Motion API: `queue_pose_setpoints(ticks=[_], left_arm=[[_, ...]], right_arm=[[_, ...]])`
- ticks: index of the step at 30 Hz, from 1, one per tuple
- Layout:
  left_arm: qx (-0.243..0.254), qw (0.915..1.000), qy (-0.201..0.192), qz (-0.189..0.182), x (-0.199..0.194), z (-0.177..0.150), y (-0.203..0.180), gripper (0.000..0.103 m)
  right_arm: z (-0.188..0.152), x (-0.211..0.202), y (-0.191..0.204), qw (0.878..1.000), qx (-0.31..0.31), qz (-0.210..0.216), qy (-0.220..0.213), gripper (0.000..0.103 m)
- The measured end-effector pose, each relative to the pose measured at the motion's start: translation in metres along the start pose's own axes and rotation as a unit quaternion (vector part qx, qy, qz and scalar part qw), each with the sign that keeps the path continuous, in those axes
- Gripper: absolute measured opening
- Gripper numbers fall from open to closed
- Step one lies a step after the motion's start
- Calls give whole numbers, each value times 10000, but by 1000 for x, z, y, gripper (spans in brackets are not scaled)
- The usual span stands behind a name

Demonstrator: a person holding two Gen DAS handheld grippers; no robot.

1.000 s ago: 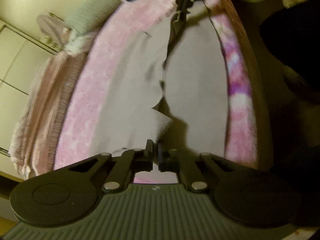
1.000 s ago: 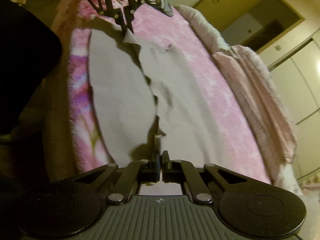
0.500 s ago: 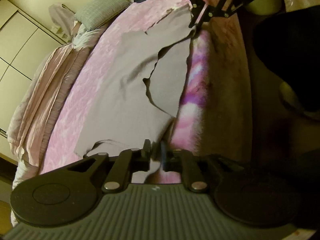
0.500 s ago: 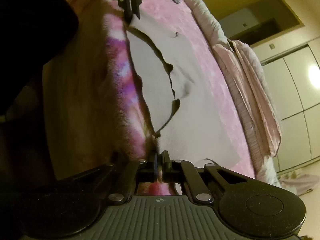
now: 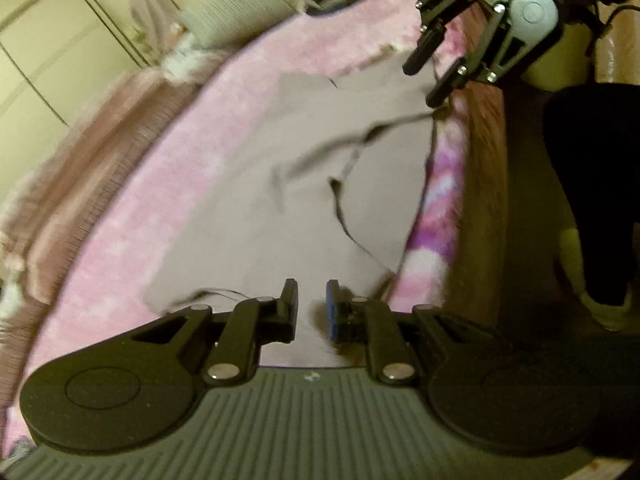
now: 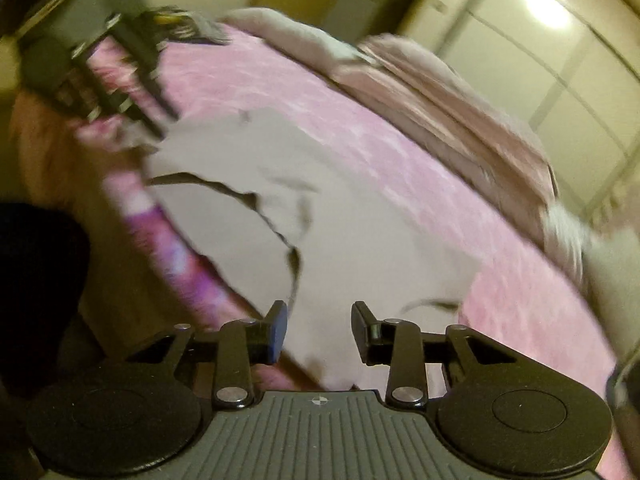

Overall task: Fold clothes
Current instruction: 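Open both grippers and release the folded grey top onto the bed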

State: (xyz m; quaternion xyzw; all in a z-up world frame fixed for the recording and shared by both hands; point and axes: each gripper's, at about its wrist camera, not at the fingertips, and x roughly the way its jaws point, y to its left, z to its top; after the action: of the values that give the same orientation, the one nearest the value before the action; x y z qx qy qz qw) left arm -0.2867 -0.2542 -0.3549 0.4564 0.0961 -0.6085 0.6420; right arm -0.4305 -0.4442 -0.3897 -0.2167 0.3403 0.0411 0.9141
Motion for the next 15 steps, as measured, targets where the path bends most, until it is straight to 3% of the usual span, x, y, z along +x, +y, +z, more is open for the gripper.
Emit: queue_pose_setpoints(ticks=[2,5,9,15], left_arm=[[60,9999,-39,-141,6,-3,1,9],[-101,9993,-87,-338,2,-2,14,13],[-446,9972,155,-572,6,-1,40,13],[-408,9990,28,-176,1,10,68,13]], right_arm=[[-5,10,-10,9995,217,115,211,32],[-5,4,-30,9974,719,69,2,32],[-3,20,-60,9915,1272,222,180,32],[25,7,-82,9904,1332,-144,-331,32]])
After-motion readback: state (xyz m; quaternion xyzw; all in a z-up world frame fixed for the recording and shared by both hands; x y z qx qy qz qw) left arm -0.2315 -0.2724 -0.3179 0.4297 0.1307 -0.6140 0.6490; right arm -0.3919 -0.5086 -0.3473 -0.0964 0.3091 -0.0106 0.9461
